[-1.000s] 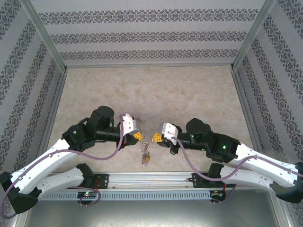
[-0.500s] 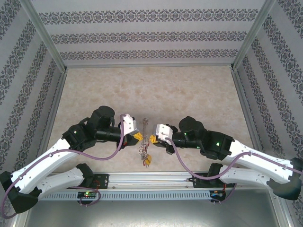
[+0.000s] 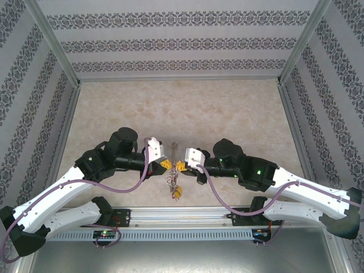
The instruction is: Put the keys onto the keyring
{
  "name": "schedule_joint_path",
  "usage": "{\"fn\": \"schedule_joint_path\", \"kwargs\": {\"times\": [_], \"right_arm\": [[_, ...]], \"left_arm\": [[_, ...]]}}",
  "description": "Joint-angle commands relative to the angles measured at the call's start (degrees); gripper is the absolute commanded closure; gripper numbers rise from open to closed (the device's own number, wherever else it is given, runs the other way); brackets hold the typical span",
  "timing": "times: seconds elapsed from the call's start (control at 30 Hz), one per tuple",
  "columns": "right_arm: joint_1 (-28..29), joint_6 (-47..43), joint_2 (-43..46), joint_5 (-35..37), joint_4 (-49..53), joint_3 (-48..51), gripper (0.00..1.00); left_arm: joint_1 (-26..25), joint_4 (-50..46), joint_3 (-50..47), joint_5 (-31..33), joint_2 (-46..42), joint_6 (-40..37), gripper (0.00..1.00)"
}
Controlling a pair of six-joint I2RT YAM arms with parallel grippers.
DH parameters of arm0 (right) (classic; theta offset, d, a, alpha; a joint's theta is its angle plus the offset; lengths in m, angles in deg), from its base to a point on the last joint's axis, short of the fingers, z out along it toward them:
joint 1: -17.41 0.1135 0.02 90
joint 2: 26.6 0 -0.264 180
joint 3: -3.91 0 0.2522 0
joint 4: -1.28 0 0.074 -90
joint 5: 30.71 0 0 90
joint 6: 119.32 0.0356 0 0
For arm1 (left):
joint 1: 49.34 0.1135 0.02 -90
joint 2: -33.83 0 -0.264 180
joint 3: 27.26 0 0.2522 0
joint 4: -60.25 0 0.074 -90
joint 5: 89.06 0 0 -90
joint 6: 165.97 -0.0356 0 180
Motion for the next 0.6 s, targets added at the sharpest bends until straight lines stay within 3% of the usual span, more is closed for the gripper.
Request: {"fn": "schedule_joint_path", "kwargs": {"times": [0.0,0.57], "right_arm": [[0.5,-0.3,-0.4,-0.5,-2.1,-0.9,1.00],[0.4,0.2,-0.7,0.8,-2.1,-0.4,1.00]], "left_arm": [[-0.7,0.9,2.0,-2.2,-0.5,-1.3,1.00],[-0.7,1.0,1.8,-1.4,-0.8,-1.4,1.00]]}}
